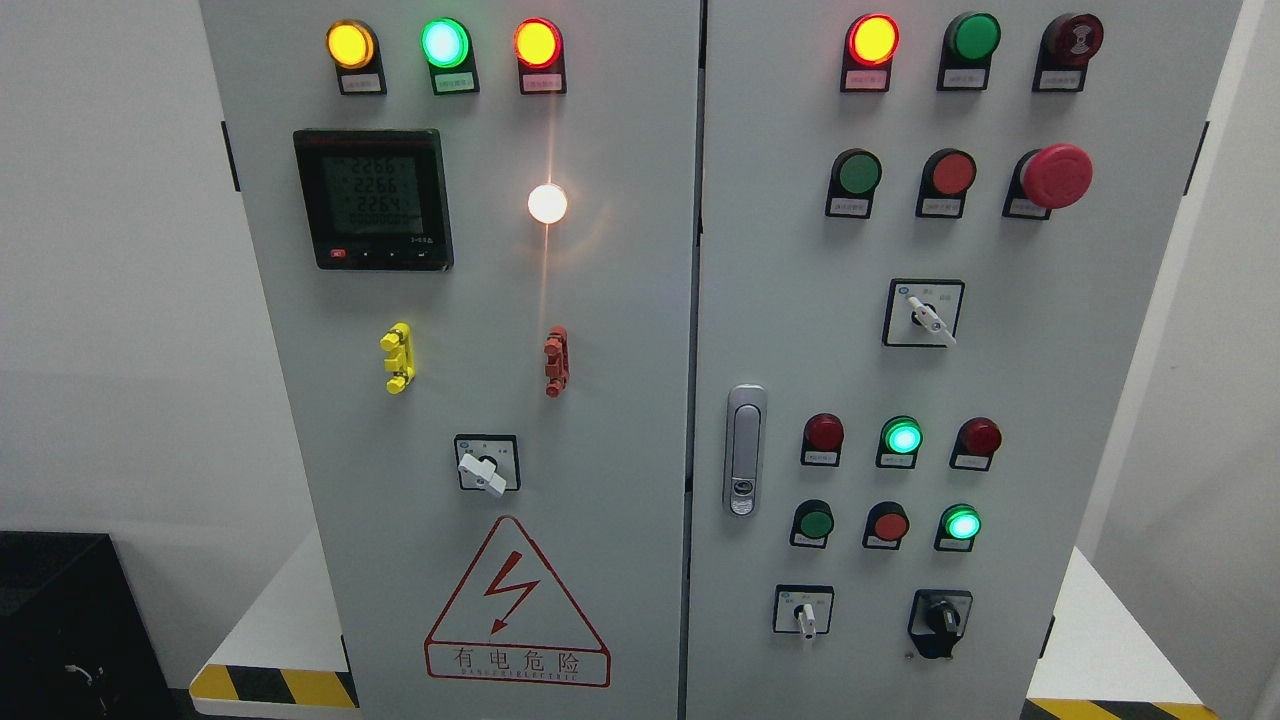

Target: Flip black knob to close circuit

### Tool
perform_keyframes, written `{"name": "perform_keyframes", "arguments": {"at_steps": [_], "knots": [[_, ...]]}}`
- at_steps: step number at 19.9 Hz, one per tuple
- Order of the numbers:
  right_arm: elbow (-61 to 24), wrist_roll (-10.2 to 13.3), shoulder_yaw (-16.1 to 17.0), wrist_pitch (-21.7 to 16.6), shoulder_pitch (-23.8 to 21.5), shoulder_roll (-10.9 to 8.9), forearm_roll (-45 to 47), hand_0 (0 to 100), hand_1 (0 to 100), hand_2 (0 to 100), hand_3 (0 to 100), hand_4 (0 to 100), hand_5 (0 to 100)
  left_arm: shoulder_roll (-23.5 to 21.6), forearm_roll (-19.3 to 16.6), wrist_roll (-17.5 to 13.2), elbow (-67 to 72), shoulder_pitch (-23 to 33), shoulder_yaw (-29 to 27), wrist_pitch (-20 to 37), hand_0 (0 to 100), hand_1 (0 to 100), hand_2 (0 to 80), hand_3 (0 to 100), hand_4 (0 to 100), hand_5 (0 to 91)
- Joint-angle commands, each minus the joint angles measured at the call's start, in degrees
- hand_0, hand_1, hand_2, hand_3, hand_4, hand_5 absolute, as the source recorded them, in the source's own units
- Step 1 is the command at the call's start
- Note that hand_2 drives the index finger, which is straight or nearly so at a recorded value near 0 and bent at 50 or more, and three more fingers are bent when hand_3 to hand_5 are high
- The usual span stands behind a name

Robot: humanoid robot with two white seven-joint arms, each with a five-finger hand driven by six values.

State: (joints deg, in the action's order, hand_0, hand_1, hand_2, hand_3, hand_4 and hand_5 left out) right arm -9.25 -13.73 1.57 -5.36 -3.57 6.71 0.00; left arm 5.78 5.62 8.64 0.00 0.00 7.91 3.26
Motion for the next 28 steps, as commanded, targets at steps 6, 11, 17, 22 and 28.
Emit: {"name": "perform_keyframes", "arguments": {"at_steps": [6, 11, 17, 22, 28], "knots": [[-13.84, -0.86, 5.36, -3.43, -1.00, 0.15, 0.97, 0, 5, 0, 0, 0, 0, 0.02, 0.00, -0.03, -1.67, 1.32, 0.00, 0.00, 12, 56, 0.0, 0, 0, 0.0], [-26.50, -0.42, 5.81, -3.16, -2.14, 0.06, 0.71, 0, 4, 0, 5, 0, 0, 0.02, 0.00, -0.03, -1.67, 1.32, 0.00, 0.00, 12, 56, 0.0, 0, 0, 0.0], [-39.34, 3.35, 5.72, -3.25, -3.81, 0.14, -3.32, 0, 0, 19, 39, 35, 10, 0.02, 0.00, -0.03, -1.67, 1.32, 0.00, 0.00, 12, 56, 0.0, 0, 0, 0.0], [-45.24, 9.15, 5.81, -6.75, -3.90, 0.15, -14.21, 0, 0, 42, 62, 53, 31, 0.02, 0.00, -0.03, -1.67, 1.32, 0.00, 0.00, 12, 56, 0.0, 0, 0, 0.0], [-53.58, 13.81, 6.34, -10.28, -5.31, 0.06, -27.32, 0, 0, 57, 80, 65, 41, 0.02, 0.00, -0.03, -1.67, 1.32, 0.00, 0.00, 12, 56, 0.0, 0, 0, 0.0]]}}
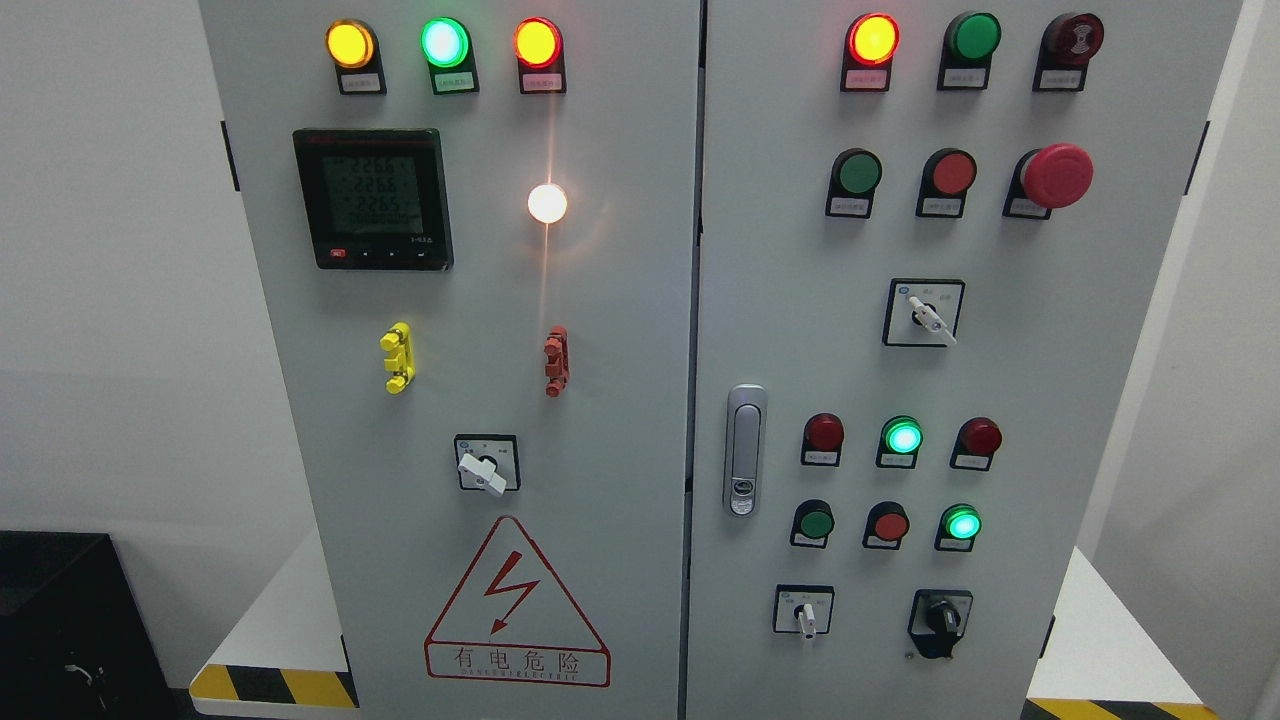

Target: Flip black knob to close circuit

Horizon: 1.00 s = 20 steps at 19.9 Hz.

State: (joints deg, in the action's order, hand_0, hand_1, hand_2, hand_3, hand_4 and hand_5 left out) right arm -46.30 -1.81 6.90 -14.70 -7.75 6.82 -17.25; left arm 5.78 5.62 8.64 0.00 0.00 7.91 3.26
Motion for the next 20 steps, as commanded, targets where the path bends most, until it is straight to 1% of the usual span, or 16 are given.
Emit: {"name": "perform_keyframes", "arguments": {"at_steps": [1, 2, 4, 5, 10, 11, 12, 13, 15, 17, 20], "knots": [[-17.68, 2.77, 1.01, -0.94, -1.12, -0.05, -11.56, 0, 0, 59, 83, 67, 43, 0.02, 0.00, -0.03, -1.67, 1.32, 0.00, 0.00, 12, 56, 0.0, 0, 0, 0.0], [-18.99, 3.47, 0.75, -0.94, -1.21, -0.05, -13.06, 0, 0, 63, 88, 70, 48, -0.07, 0.00, -0.03, -1.67, 1.32, 0.00, 0.00, 12, 56, 0.0, 0, 0, 0.0], [-21.54, 4.00, 0.57, -0.68, -1.47, 0.03, -16.13, 0, 0, 66, 91, 72, 53, -0.07, 0.00, -0.03, -1.67, 1.32, 0.00, 0.00, 12, 56, 0.0, 0, 0, 0.0], [-22.51, 4.88, 0.39, -0.59, -1.47, 0.04, -17.63, 0, 0, 67, 92, 73, 56, 0.02, 0.00, -0.03, -1.67, 1.32, 0.00, 0.00, 12, 56, 0.0, 0, 0, 0.0], [-27.61, 11.20, 0.39, 0.20, -1.83, 0.04, -29.05, 0, 0, 77, 96, 77, 67, -0.07, 0.00, -0.03, -1.67, 1.32, 0.00, 0.00, 12, 56, 0.0, 0, 0, 0.0], [-28.58, 12.00, 0.48, 0.28, -1.91, 0.04, -30.89, 0, 0, 81, 99, 80, 72, 0.02, 0.00, -0.03, -1.67, 1.32, 0.00, 0.00, 12, 56, 0.0, 0, 0, 0.0], [-29.28, 12.35, 0.48, 0.29, -1.91, 0.04, -32.30, 0, 0, 84, 100, 83, 76, 0.02, 0.00, -0.03, -1.67, 1.32, 0.00, 0.00, 12, 56, 0.0, 0, 0, 0.0], [-29.98, 12.53, 0.65, 0.37, -1.91, 0.04, -33.54, 0, 0, 86, 100, 85, 78, -0.07, 0.00, -0.03, -1.67, 1.32, 0.00, 0.00, 12, 56, 0.0, 0, 0, 0.0], [-31.13, 13.58, 1.01, 0.55, -1.91, 0.04, -36.52, 0, 0, 92, 100, 90, 85, -0.07, 0.00, -0.03, -1.67, 1.32, 0.00, 0.00, 12, 56, 0.0, 0, 0, 0.0], [-33.23, 13.94, 0.75, 2.47, -1.91, 0.04, -38.55, 0, 0, 95, 100, 93, 88, -0.07, 0.00, -0.03, -1.67, 1.32, 0.00, 0.00, 12, 56, 0.0, 0, 0, 0.0], [-36.05, 13.94, 0.57, 3.36, -1.91, 0.04, -40.40, 0, 0, 97, 100, 95, 91, 0.02, 0.00, -0.03, -1.67, 1.32, 0.00, 0.00, 12, 56, 0.0, 0, 0, 0.0]]}}
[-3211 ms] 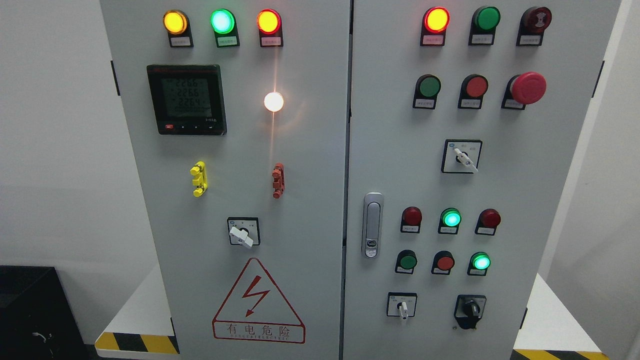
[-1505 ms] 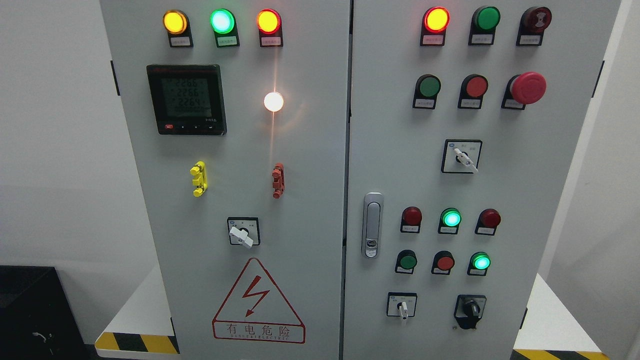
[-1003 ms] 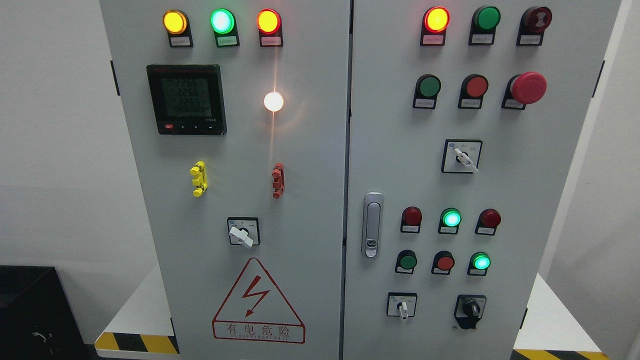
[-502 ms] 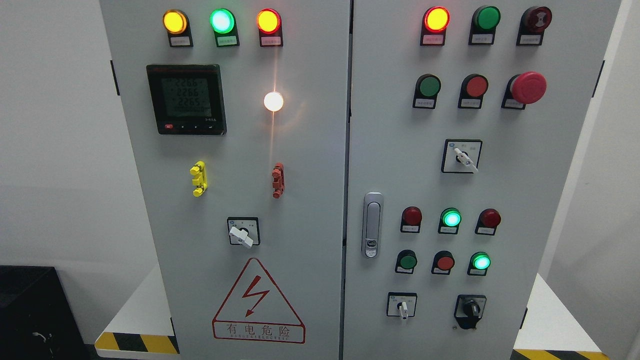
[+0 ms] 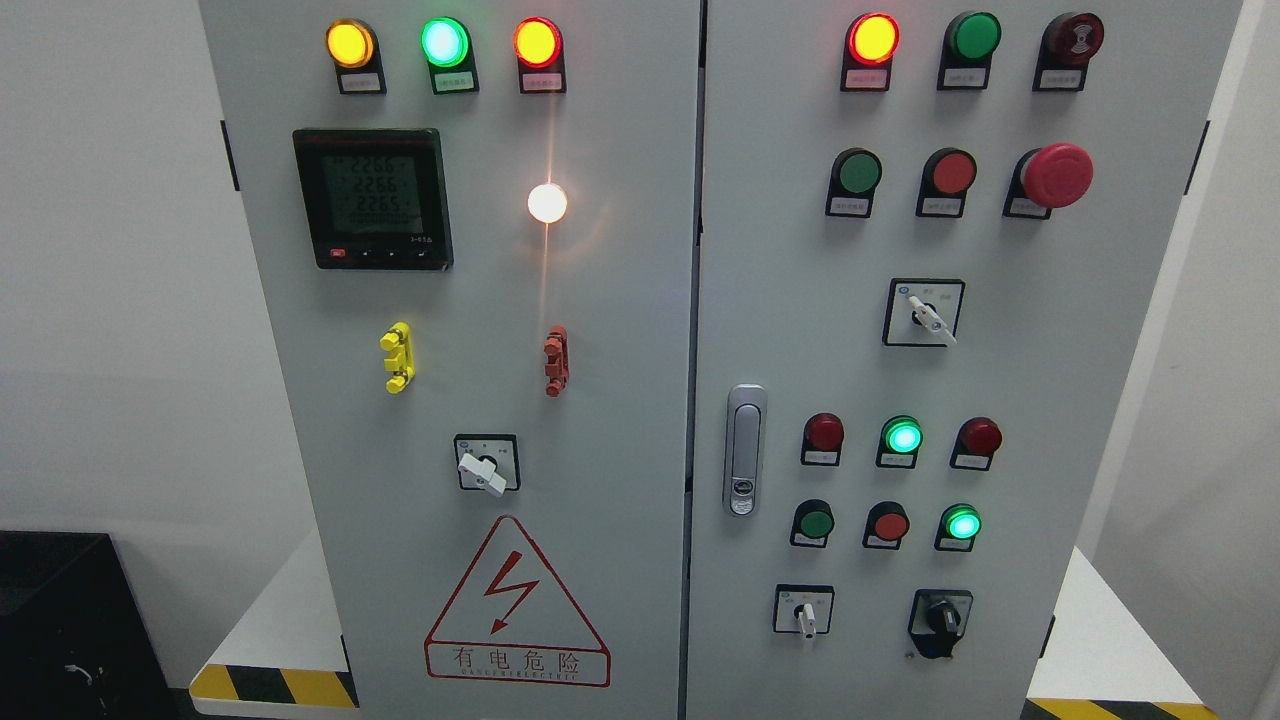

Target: Flip black knob to close circuit

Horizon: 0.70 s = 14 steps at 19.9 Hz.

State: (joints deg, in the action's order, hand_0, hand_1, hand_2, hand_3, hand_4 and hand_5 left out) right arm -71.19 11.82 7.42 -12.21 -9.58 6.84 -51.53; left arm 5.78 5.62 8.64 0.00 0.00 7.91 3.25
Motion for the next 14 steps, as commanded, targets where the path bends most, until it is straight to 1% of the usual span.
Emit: {"name": "perform_keyframes", "arguments": {"at_steps": [1, 5, 9, 10, 12, 14], "knots": [[-12.03, 0.31, 0.14, 1.31, -0.09, 0.01, -7.00, 0, 0, 98, 100, 96, 92, 0.02, 0.00, -0.03, -1.67, 1.32, 0.00, 0.00, 12, 56, 0.0, 0, 0, 0.0], [-16.78, -0.22, -0.83, 4.03, -0.09, 0.01, -8.32, 0, 0, 99, 100, 98, 94, 0.02, 0.00, -0.03, -1.67, 1.32, 0.00, 0.00, 12, 56, 0.0, 0, 0, 0.0], [-20.03, -0.39, -0.92, 5.00, 0.26, 0.01, -11.66, 0, 0, 99, 100, 99, 97, 0.02, 0.00, -0.03, -1.67, 1.32, 0.00, 0.00, 12, 56, 0.0, 0, 0, 0.0], [-20.39, -0.74, -0.92, 5.53, 0.44, 0.01, -12.01, 0, 0, 99, 100, 99, 97, -0.07, 0.00, -0.03, -1.67, 1.32, 0.00, 0.00, 12, 56, 0.0, 0, 0, 0.0], [-21.18, -2.23, -0.83, 6.49, 1.14, 0.01, -12.10, 0, 0, 99, 100, 99, 100, 0.02, 0.00, -0.03, -1.67, 1.32, 0.00, 0.00, 12, 56, 0.0, 0, 0, 0.0], [-21.88, -2.33, -0.83, 6.85, 1.84, 0.01, -12.54, 0, 0, 99, 100, 100, 100, 0.02, 0.00, -0.03, -1.67, 1.32, 0.00, 0.00, 12, 56, 0.0, 0, 0, 0.0]]}}
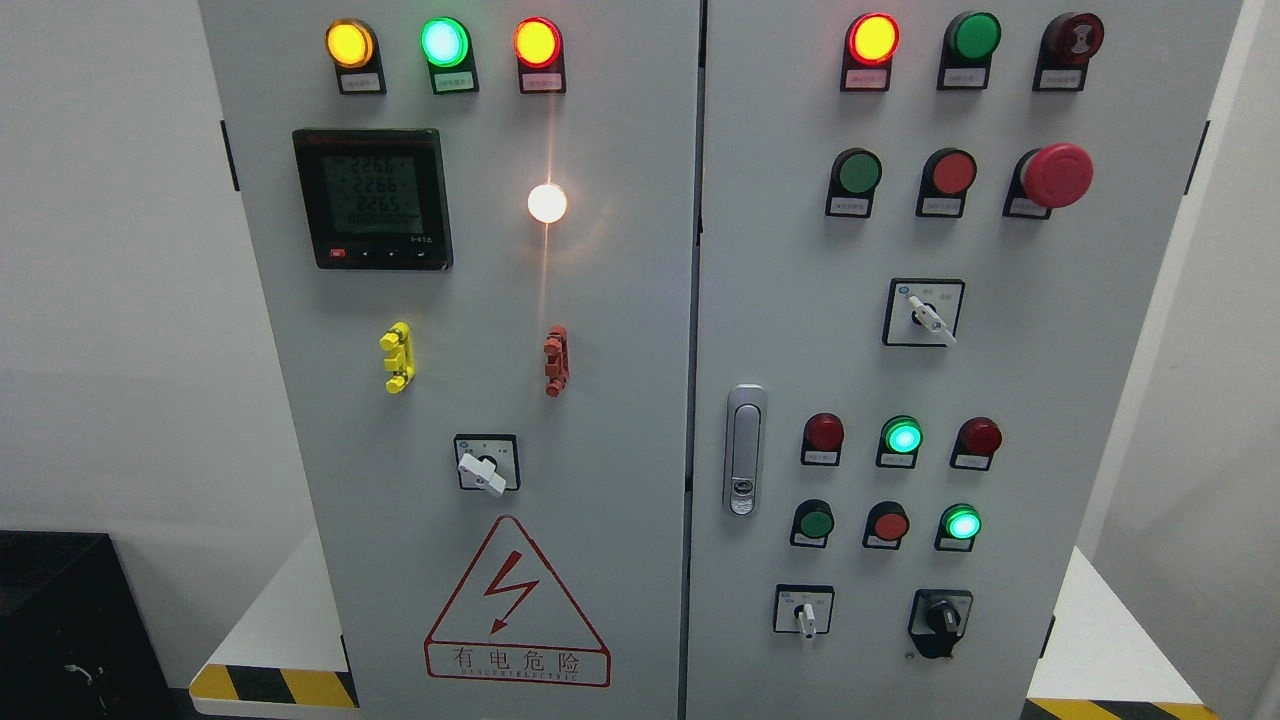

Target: Flip black knob to close circuit

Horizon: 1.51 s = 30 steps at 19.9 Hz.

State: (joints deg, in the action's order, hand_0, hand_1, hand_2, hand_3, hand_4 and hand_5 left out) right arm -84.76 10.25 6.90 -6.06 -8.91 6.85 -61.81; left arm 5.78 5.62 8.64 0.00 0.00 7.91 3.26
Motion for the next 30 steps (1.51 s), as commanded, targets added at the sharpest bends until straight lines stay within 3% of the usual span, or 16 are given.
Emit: {"name": "perform_keyframes", "arguments": {"at_steps": [1, 5, 19, 22, 28, 30], "knots": [[-9.02, -0.85, -0.22, 0.79, 1.44, 0.00, -3.13, 0, 0, 99, 100, 100, 100, 0.02, 0.00, -0.03, -1.67, 1.32, 0.00, -0.01, 12, 56, 0.0, 0, 0, 0.0], [-10.95, -2.69, -0.48, 2.45, 2.84, 0.09, -4.72, 0, 0, 99, 100, 100, 100, 0.02, 0.00, -0.03, -1.67, 1.32, 0.00, -0.01, 12, 56, 0.0, 0, 0, 0.0], [-10.61, -3.05, 1.10, 9.31, 12.42, 0.36, -10.16, 0, 0, 97, 100, 100, 100, 0.02, 0.00, -0.03, -1.67, 1.32, 0.00, -0.01, 12, 56, 0.0, 0, 0, 0.0], [-10.43, -4.71, 1.45, 10.80, 13.74, 0.35, -10.43, 0, 0, 97, 100, 100, 100, -0.07, 0.00, -0.03, -1.67, 1.32, 0.00, -0.01, 12, 56, 0.0, 0, 0, 0.0], [-8.58, -5.16, 3.56, 12.38, 15.85, 0.35, -11.92, 0, 0, 97, 100, 100, 100, -0.07, 0.00, -0.03, -1.67, 1.32, 0.00, -0.01, 12, 56, 0.0, 0, 0, 0.0], [-8.67, -6.47, 4.26, 13.26, 15.85, 0.44, -12.72, 0, 0, 97, 100, 100, 100, 0.02, 0.00, -0.03, -1.67, 1.32, 0.00, -0.01, 12, 56, 0.0, 0, 0, 0.0]]}}
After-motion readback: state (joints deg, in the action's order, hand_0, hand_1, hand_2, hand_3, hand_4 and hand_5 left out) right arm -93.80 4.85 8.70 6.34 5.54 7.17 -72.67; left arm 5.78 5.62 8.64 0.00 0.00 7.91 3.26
